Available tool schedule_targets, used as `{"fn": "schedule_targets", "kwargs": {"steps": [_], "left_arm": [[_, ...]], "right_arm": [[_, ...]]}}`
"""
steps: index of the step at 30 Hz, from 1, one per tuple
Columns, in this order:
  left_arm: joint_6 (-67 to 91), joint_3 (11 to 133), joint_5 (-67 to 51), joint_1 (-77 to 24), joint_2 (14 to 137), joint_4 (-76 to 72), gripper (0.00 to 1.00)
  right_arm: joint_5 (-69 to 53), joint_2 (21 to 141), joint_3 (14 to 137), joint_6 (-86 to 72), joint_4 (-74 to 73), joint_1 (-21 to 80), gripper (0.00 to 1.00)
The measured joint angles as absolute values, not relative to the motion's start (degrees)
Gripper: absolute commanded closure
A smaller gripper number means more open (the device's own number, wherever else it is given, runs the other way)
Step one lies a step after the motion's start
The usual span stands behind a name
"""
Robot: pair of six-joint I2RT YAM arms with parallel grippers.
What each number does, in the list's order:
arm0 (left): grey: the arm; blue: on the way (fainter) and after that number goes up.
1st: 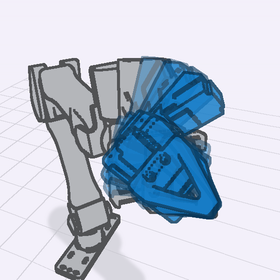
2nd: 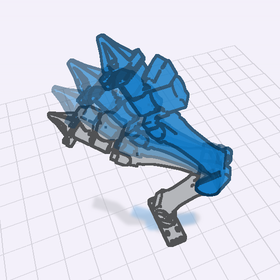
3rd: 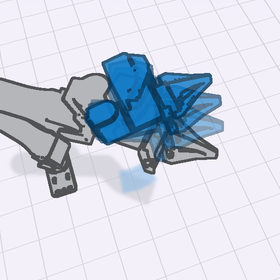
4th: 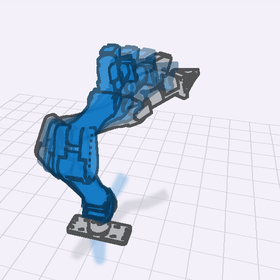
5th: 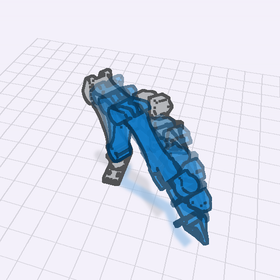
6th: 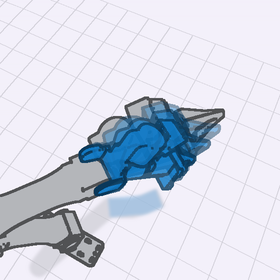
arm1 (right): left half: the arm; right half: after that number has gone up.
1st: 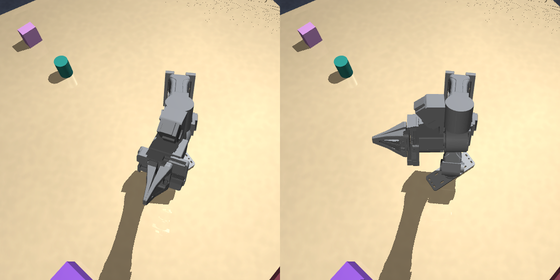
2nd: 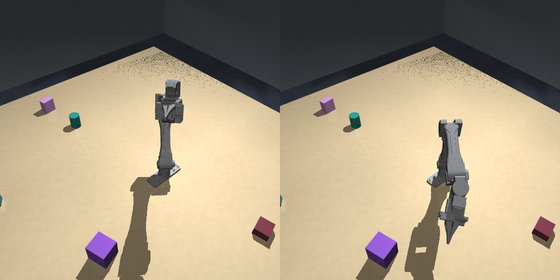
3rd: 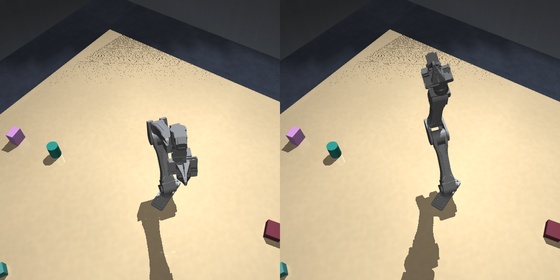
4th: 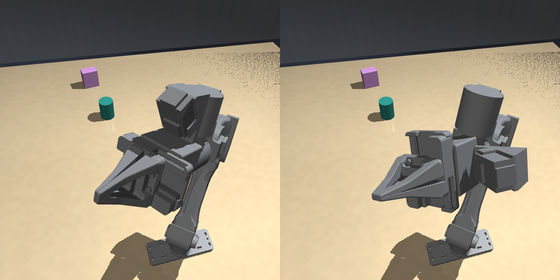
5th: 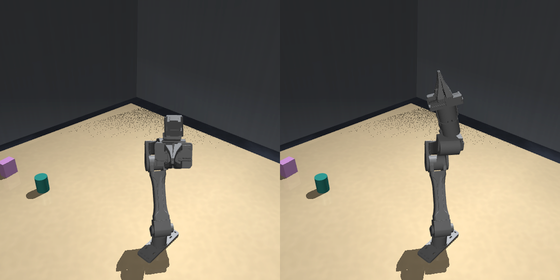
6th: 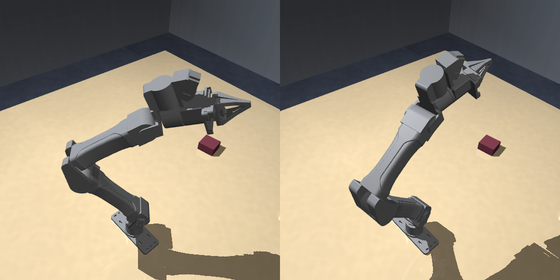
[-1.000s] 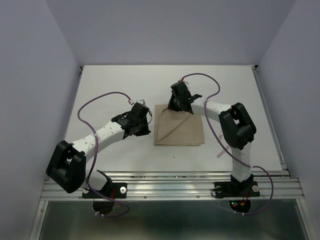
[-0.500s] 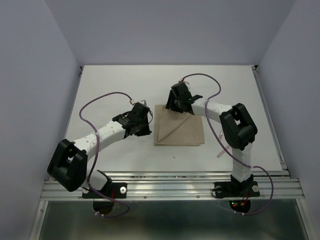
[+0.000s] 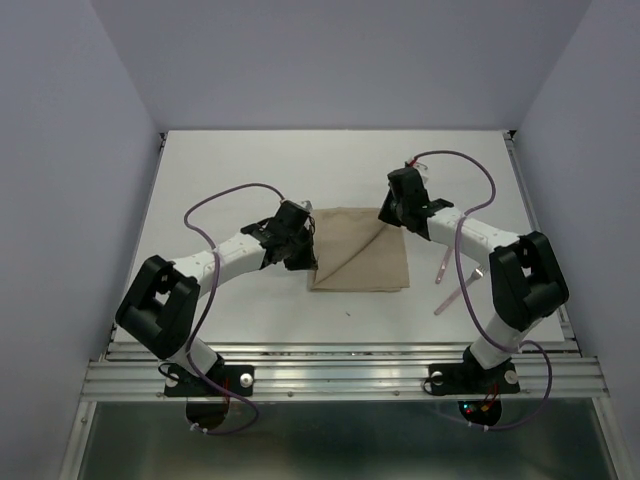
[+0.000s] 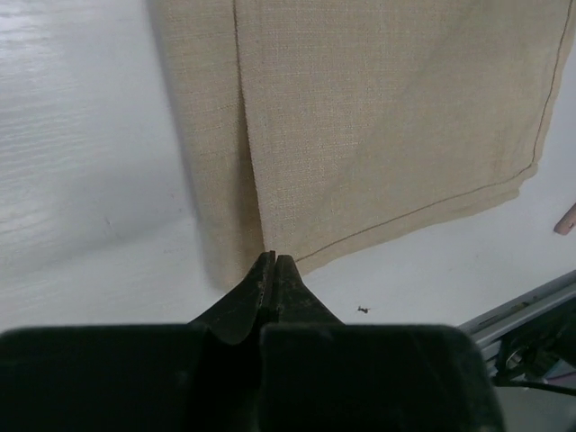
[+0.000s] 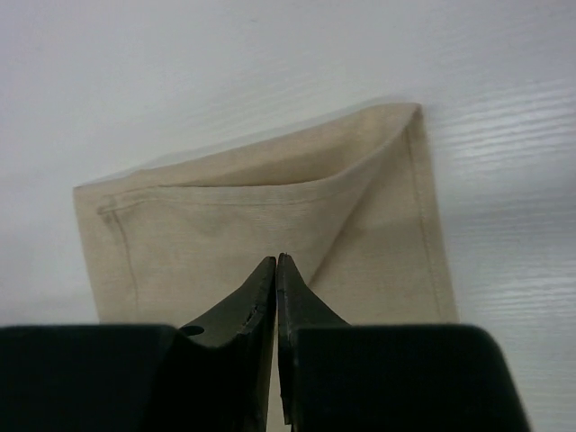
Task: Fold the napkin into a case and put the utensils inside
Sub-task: Smooth out the upper triangle-folded napkin at the center of the board.
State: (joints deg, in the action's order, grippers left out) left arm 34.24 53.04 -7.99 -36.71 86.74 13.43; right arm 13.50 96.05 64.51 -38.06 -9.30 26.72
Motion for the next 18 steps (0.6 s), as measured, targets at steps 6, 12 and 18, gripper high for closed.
{"fn": "schedule_targets", "kwargs": {"steps": [6, 12, 18], "left_arm": [[33.3, 53.0, -11.2, -37.1, 88.9, 11.7, 1.0], [33.0, 53.0, -11.2, -37.1, 91.2, 10.2, 1.0], [32.4, 53.0, -9.6, -37.1, 92.8, 10.1, 1.0]], "right_arm": [[13.3, 98.2, 63.7, -36.7, -10.7, 22.6, 0.92], [13.3, 102.1, 66.3, -35.4, -11.0, 21.5, 0.92], [13.0, 106.3, 69.3, -34.8, -11.1, 21.5, 0.92]]}}
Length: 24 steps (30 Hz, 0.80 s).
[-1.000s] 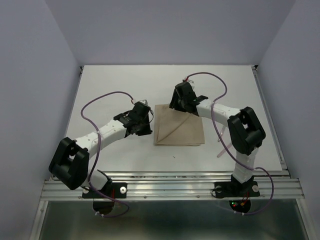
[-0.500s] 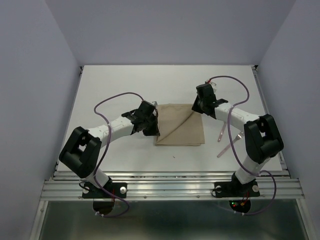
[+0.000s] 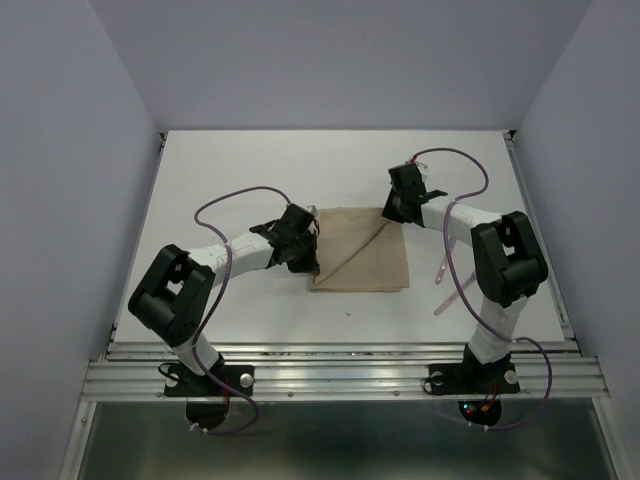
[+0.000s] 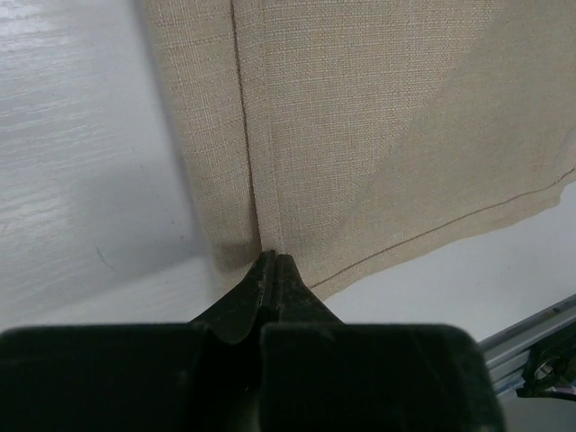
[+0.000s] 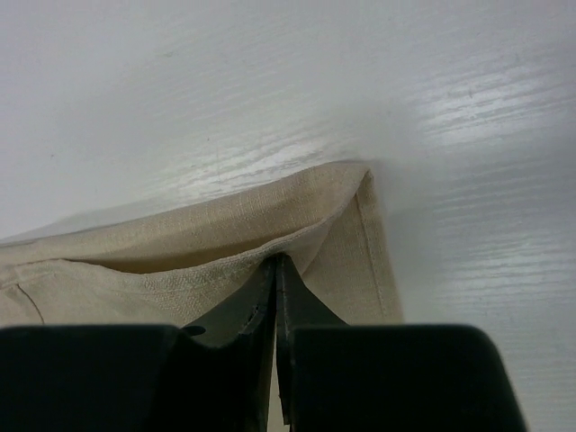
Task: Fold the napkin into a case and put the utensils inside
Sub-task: Smooth out the upper triangle-folded napkin at the center of the board.
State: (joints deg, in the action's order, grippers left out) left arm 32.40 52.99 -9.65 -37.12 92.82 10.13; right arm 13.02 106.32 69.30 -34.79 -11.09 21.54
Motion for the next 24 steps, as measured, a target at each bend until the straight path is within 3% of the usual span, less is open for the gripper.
{"fn": "schedule_targets", "kwargs": {"steps": [13, 24], "left_arm": [[31.9, 53.0, -7.5, -37.1, 92.8, 10.6, 1.0], [31.7, 53.5, -7.5, -37.1, 92.8, 10.5, 1.0]], "right_arm": [[12.1, 108.2, 72.8, -34.7, -11.6, 21.5, 0.93], [7.7, 101.7, 68.6, -35.8, -11.3, 22.6, 0.92]]}}
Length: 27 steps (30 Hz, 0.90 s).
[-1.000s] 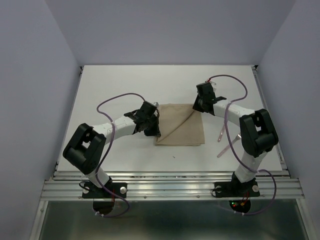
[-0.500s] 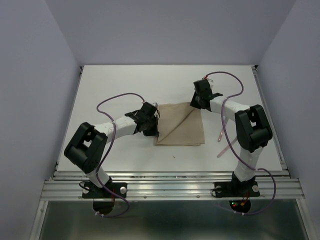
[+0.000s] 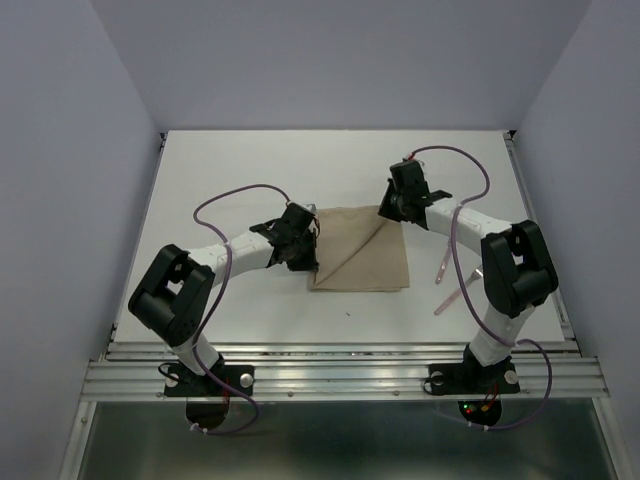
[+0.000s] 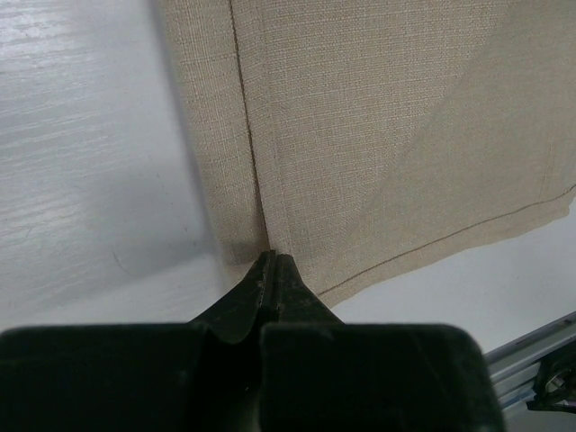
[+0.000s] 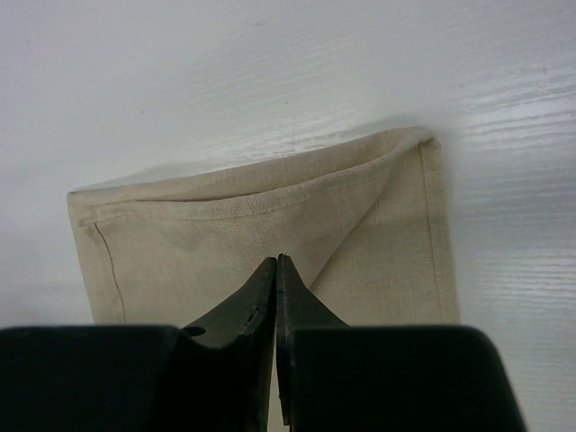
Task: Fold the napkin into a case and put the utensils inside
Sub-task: Smooth out the upper triangle-folded napkin at the center of the board.
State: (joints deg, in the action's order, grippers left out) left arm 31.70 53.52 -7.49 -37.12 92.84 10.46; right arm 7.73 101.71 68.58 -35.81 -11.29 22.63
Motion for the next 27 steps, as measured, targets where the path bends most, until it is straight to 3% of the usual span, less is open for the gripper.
{"fn": "schedule_targets", "kwargs": {"steps": [13, 27], "left_arm": [[31.5, 53.6, -7.5, -37.1, 93.0, 10.6, 1.0], [31.3, 55.7, -8.8, -37.1, 91.5, 10.9, 1.0]], "right_arm": [[9.7, 109.3, 69.1, -35.8, -12.0, 23.2, 0.93], [13.6, 103.9, 69.7, -34.5, -12.0, 23.2, 0.91]]}}
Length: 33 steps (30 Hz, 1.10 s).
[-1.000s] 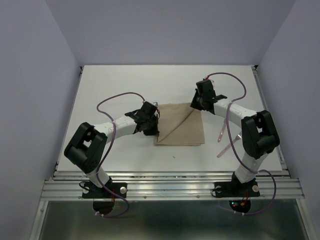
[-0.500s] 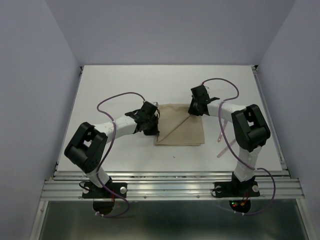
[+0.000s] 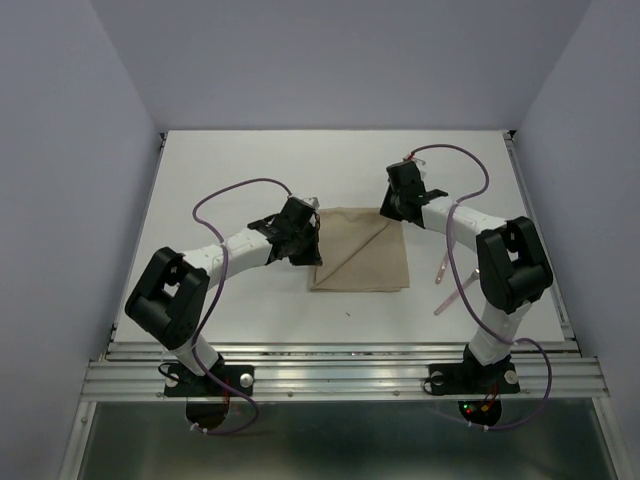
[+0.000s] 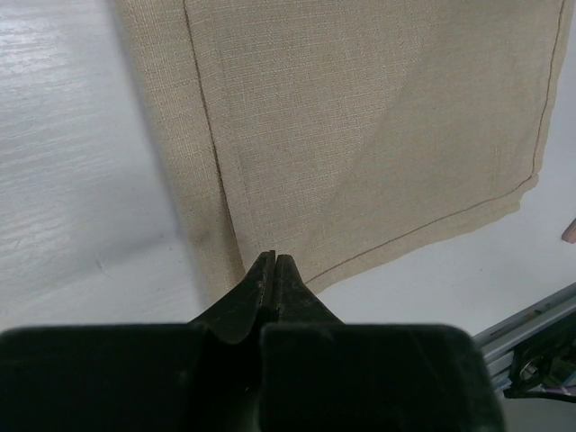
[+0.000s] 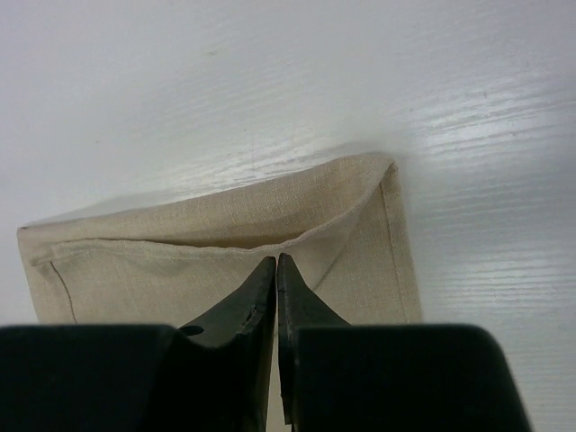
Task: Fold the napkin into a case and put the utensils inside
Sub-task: Smooth out the upper triangle-folded napkin at the center of the board.
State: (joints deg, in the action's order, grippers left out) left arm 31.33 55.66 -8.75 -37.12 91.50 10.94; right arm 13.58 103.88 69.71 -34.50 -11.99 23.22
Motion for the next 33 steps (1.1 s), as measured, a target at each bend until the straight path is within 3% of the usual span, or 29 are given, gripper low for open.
{"fn": "schedule_targets", "kwargs": {"steps": [18, 33], "left_arm": [[30.2, 52.8, -8.6, -37.2, 94.6, 10.1, 1.0], [30.3, 51.0, -8.8, -37.5, 85.0, 11.0, 1.0]], "right_arm": [[15.8, 113.9, 76.0, -34.0, -13.9, 22.6, 0.91], [12.2, 102.3, 73.0, -32.7, -14.9, 24.3, 0.86]]}}
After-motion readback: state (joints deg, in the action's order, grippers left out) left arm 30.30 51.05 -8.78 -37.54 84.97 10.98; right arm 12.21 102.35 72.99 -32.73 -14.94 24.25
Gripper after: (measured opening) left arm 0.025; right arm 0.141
